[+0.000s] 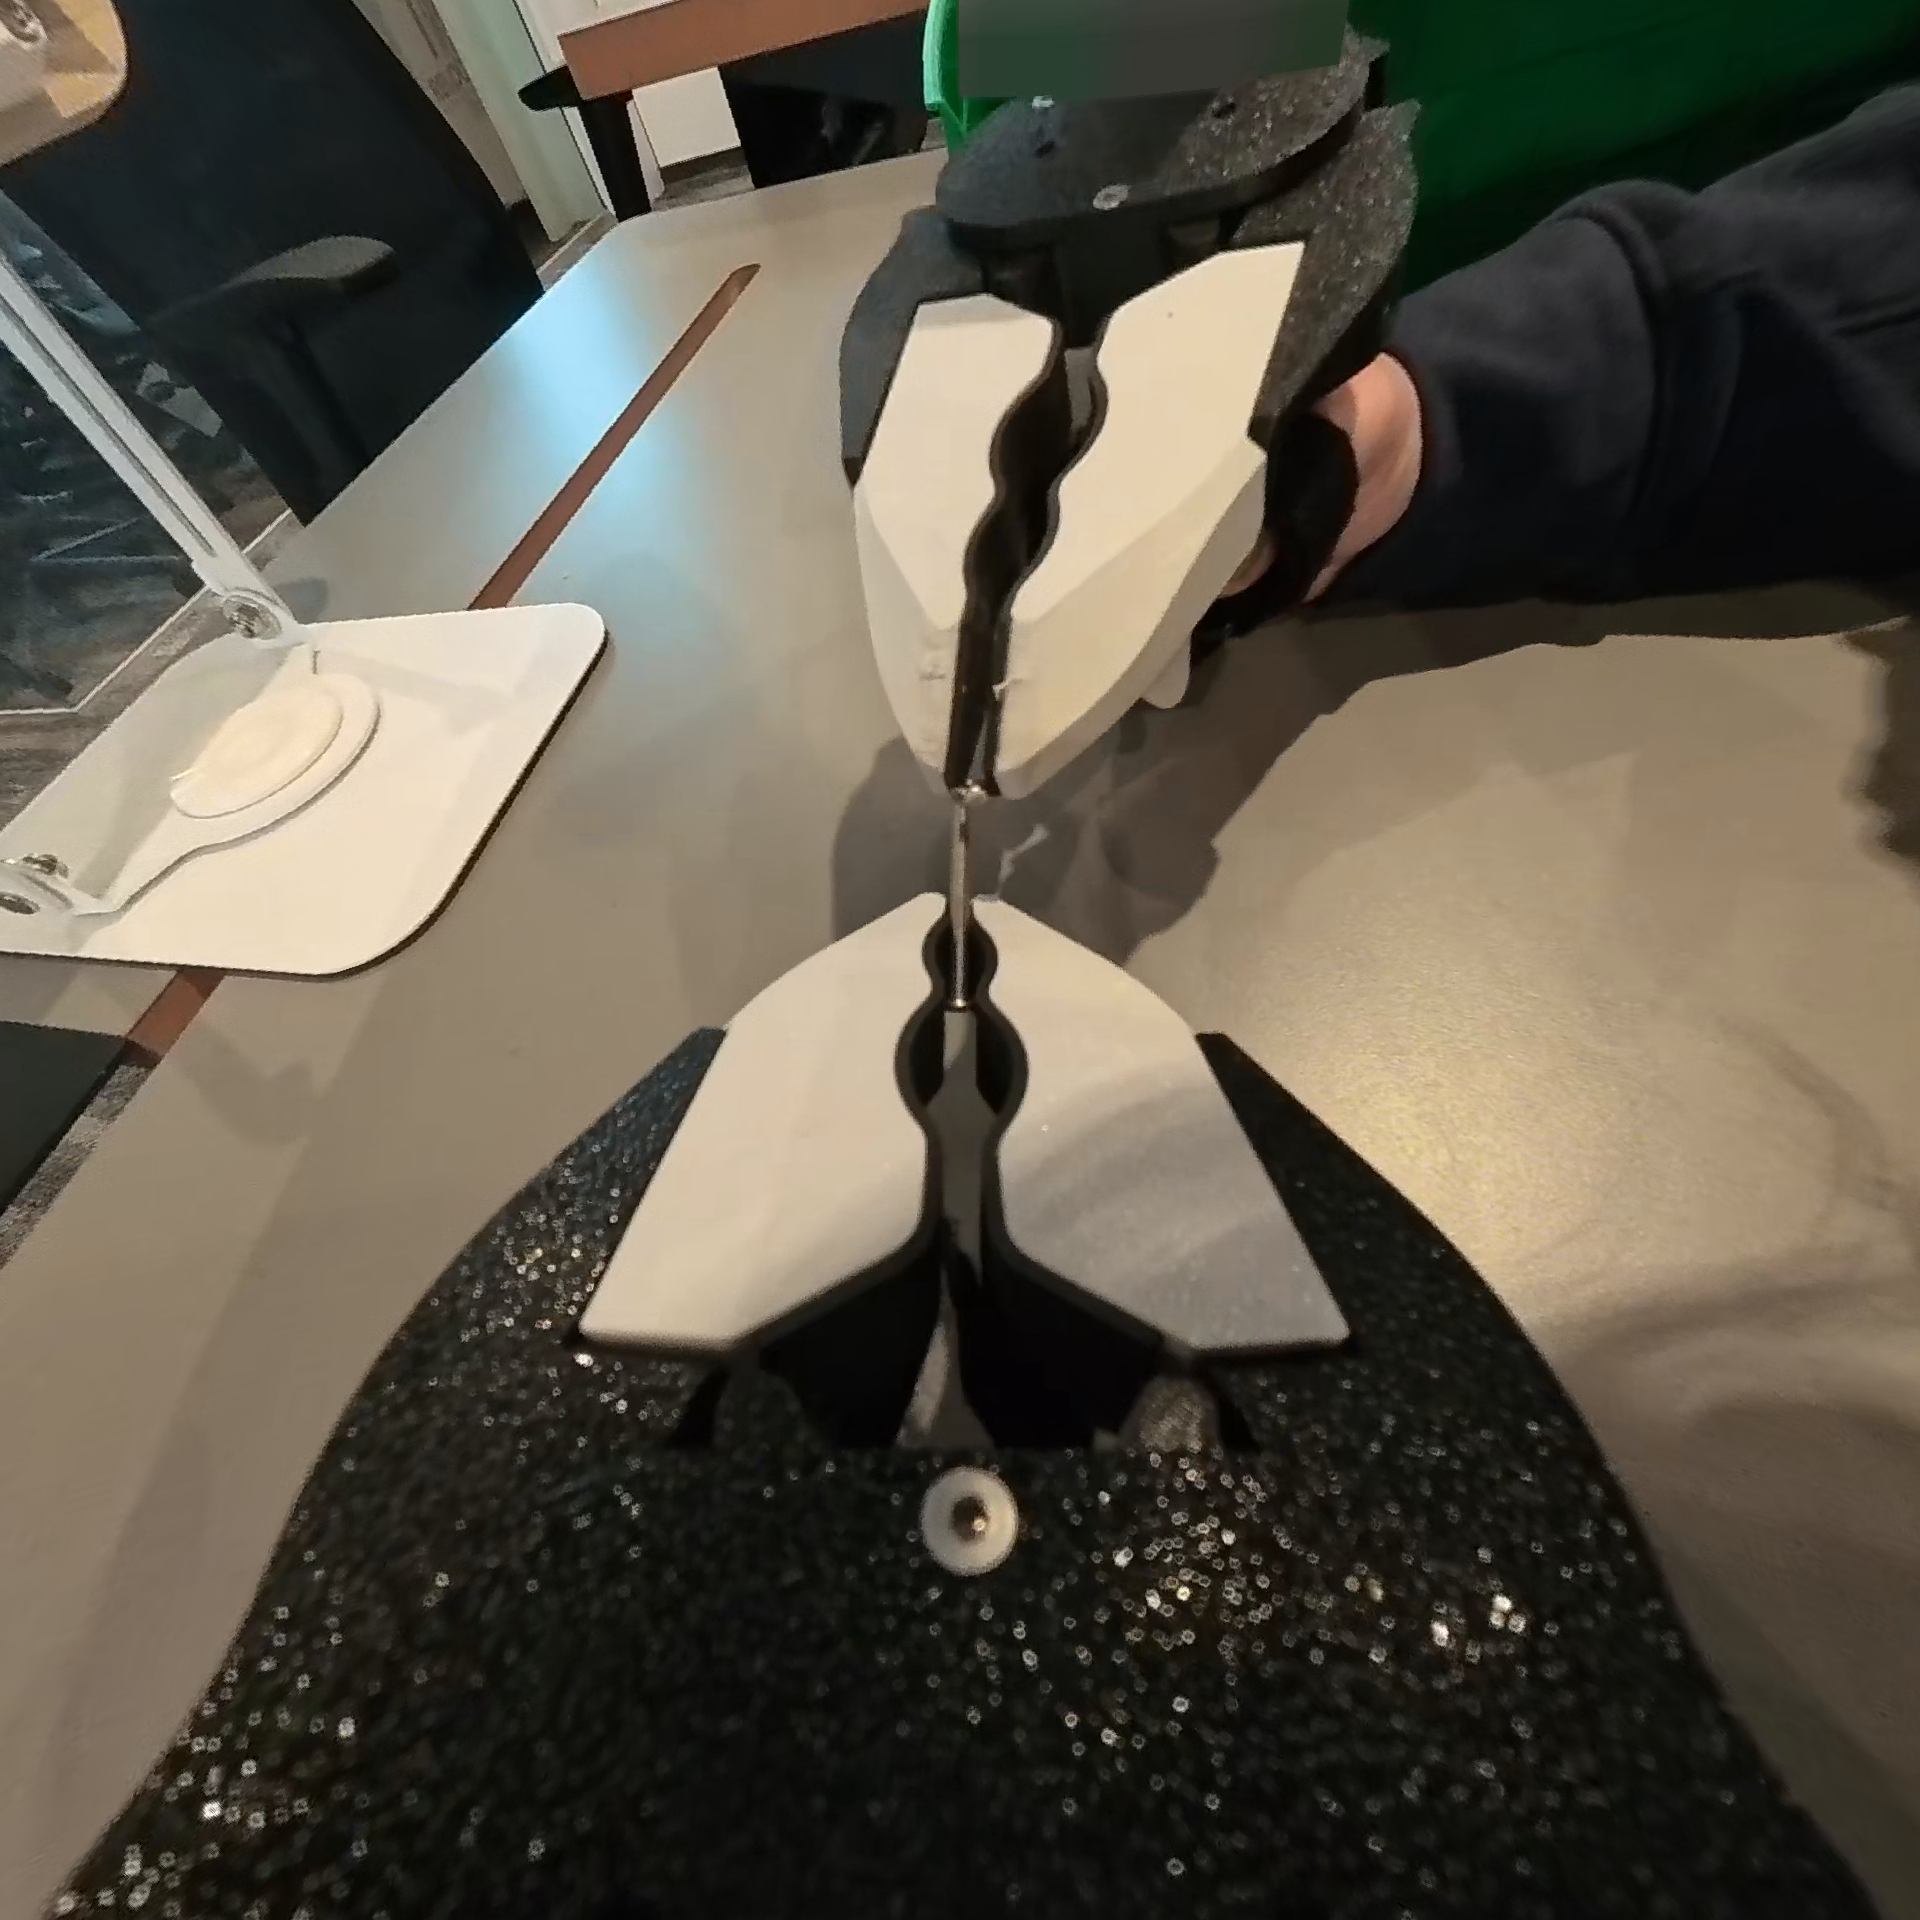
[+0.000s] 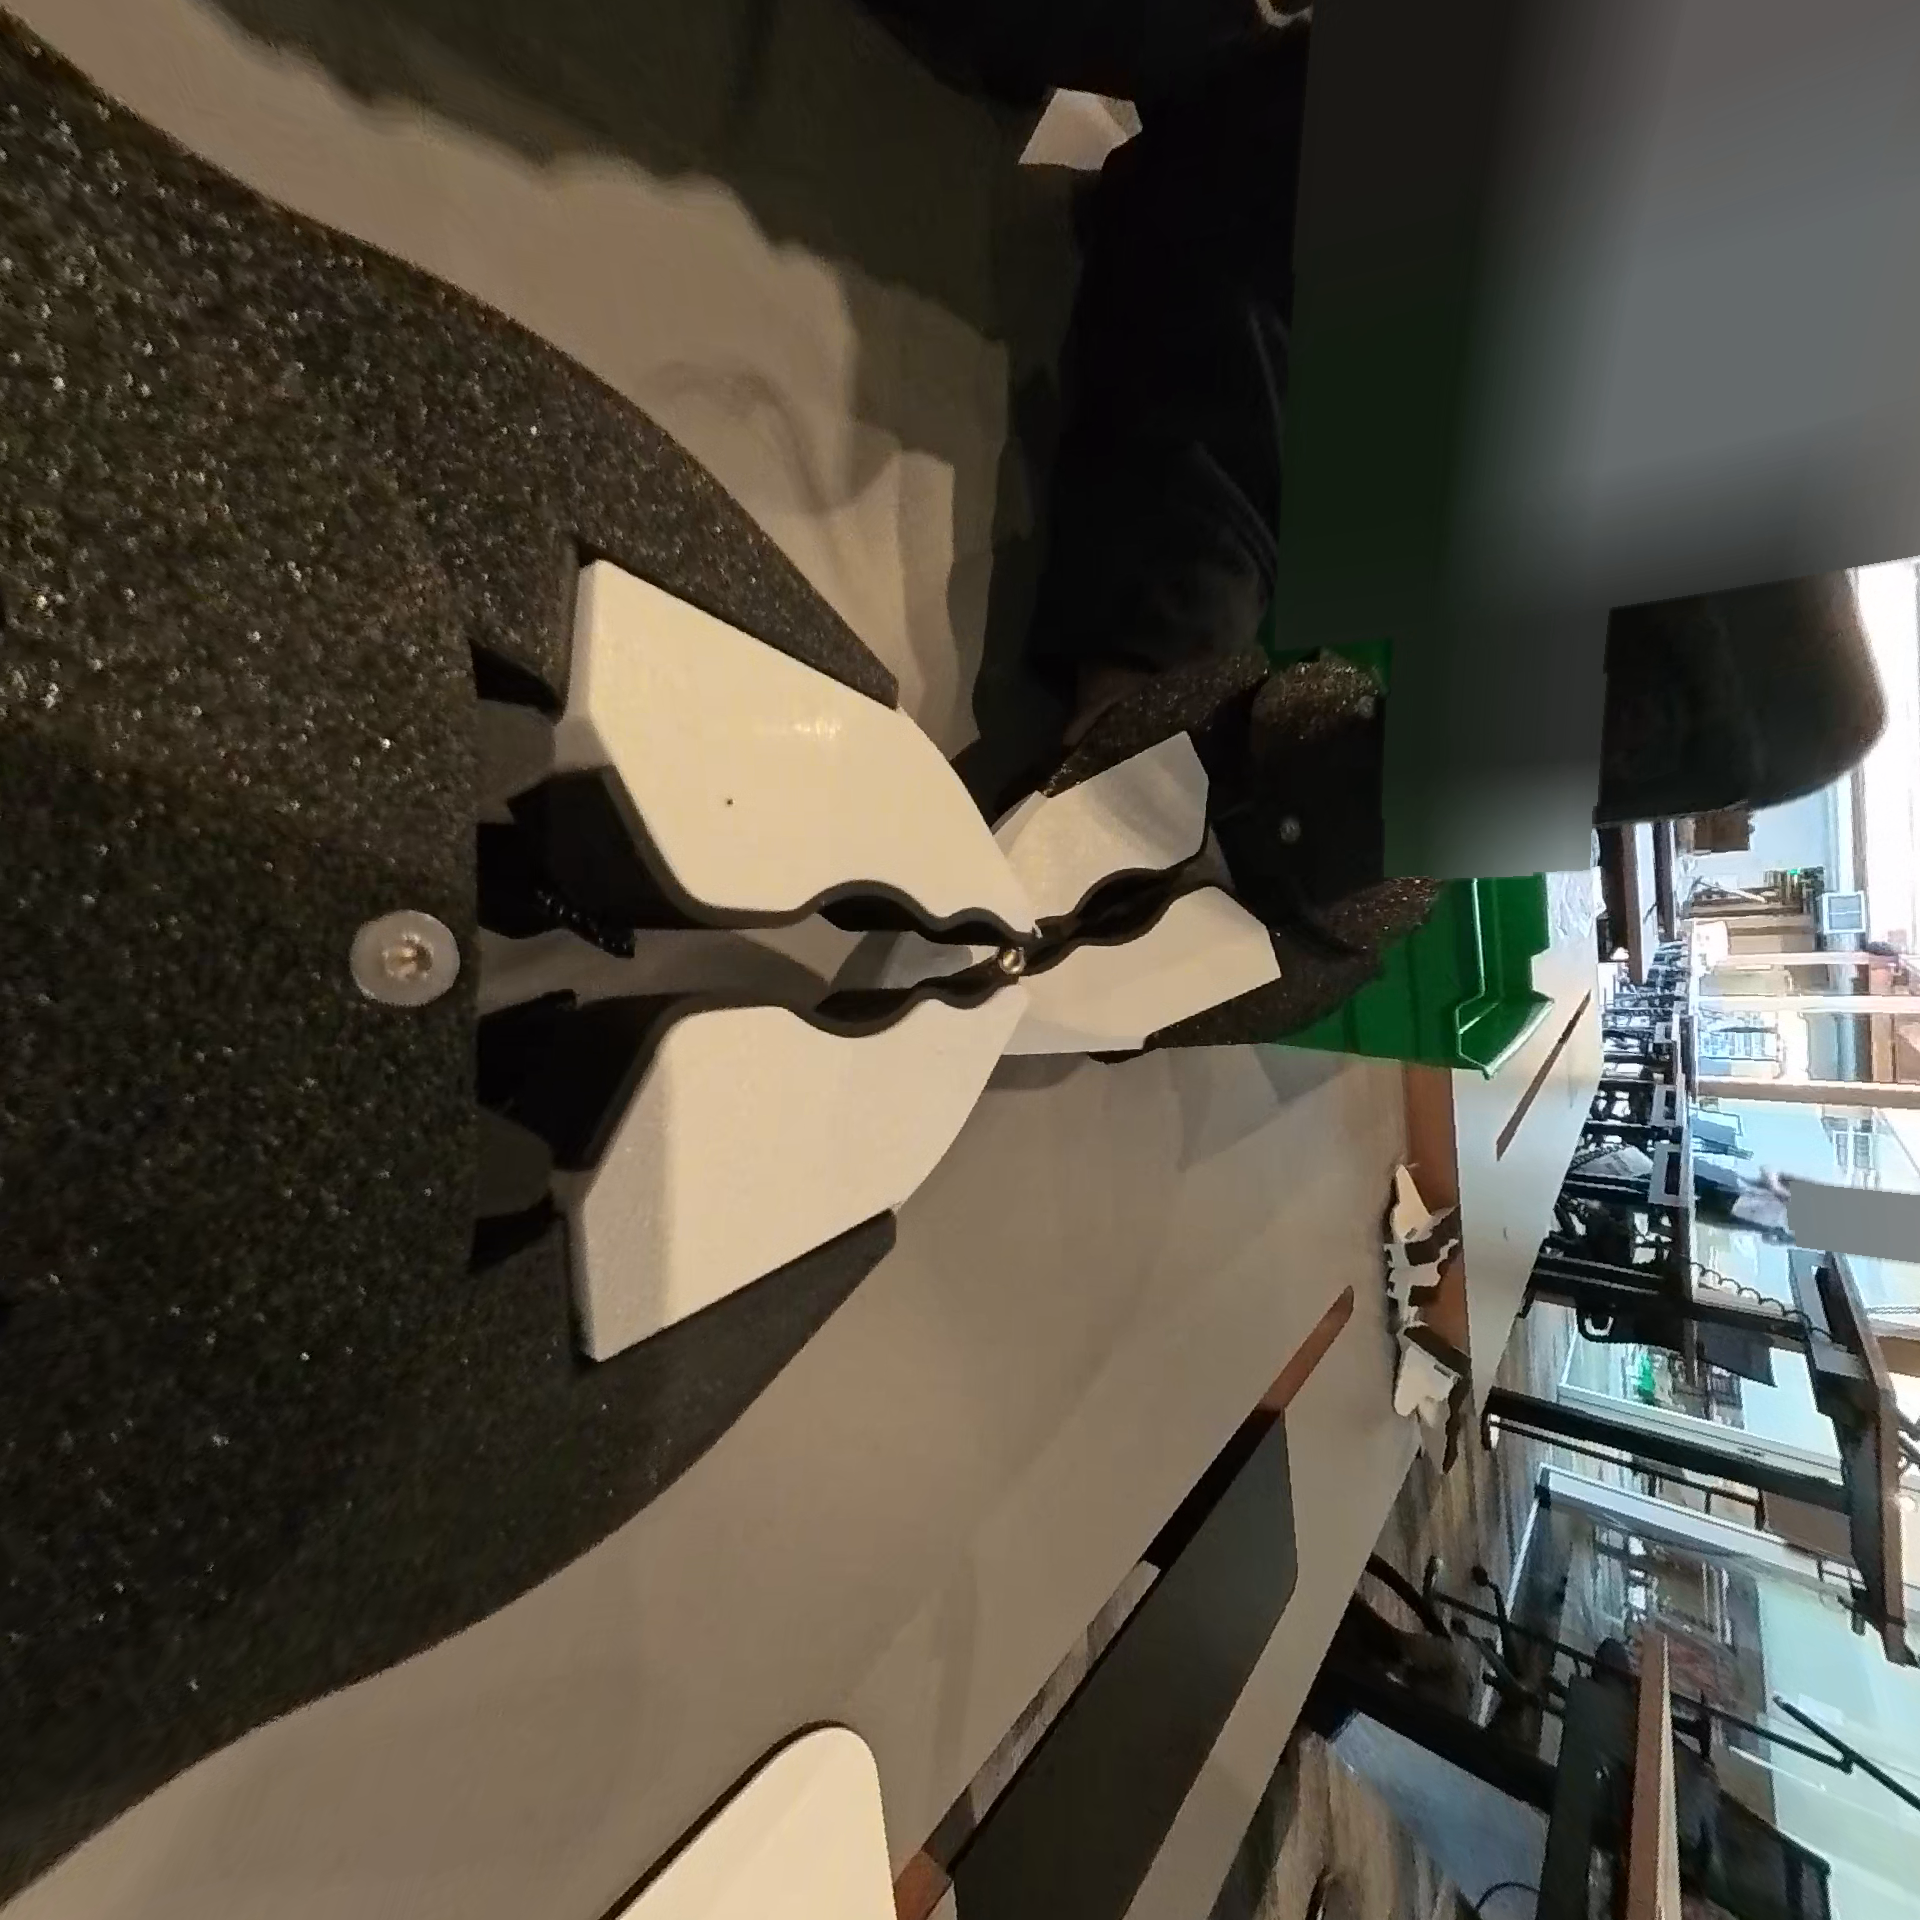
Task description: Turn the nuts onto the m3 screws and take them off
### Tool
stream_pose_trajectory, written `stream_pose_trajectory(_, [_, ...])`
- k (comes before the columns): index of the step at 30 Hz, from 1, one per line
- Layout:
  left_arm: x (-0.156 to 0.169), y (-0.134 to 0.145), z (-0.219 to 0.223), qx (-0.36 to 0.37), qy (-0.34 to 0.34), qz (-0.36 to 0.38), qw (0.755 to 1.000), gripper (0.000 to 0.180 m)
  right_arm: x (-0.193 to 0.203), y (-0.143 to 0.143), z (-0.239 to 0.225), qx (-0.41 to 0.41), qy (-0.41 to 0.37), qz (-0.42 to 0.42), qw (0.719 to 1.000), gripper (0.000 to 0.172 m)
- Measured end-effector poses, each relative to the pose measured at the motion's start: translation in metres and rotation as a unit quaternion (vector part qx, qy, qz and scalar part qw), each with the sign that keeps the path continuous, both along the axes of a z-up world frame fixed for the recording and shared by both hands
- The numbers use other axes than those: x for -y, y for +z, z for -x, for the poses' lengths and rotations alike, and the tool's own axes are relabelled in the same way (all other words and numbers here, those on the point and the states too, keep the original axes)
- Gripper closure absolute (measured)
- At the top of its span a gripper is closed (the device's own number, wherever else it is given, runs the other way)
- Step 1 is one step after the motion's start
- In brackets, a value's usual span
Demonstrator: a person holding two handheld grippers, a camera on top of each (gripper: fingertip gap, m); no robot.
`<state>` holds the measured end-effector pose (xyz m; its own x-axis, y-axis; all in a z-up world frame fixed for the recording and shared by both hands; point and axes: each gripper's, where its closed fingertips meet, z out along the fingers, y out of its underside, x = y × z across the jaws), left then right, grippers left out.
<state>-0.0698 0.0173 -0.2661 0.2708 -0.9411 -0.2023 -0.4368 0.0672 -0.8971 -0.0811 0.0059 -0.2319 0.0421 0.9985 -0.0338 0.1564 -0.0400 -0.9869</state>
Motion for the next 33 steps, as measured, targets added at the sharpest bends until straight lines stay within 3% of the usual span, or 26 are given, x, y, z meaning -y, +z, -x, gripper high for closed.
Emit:
stream_pose_trajectory(7, [-0.001,0.0,0.0,0.002,0.003,0.0,1.0,0.18,-0.001,0.0,0.0,0.001,-0.005,-0.007,1.0,0.167])
stream_pose_trajectory(15, [0.002,0.018,0.002,0.07,-0.012,0.01,0.997,0.18,0.001,0.008,0.002,-0.029,0.001,-0.004,1.0,0.167])
stream_pose_trajectory(21, [0.002,0.016,0.002,0.062,-0.01,0.004,0.998,0.18,-0.005,0.009,-0.003,-0.032,-0.014,-0.004,0.999,0.167])
stream_pose_trajectory(26, [0.001,0.016,0.002,0.061,-0.003,-0.003,0.998,0.18,-0.028,-0.019,-0.023,0.091,-0.074,-0.034,0.993,0.167])
stream_pose_trajectory(29, [0.0,0.016,0.002,0.063,-0.002,-0.003,0.998,0.18,-0.033,-0.051,-0.03,0.204,-0.076,-0.048,0.975,0.167])
stream_pose_trajectory(33, [0.0,0.017,0.002,0.065,-0.003,-0.003,0.998,0.18,-0.031,-0.076,-0.033,0.286,-0.064,-0.032,0.956,0.167])
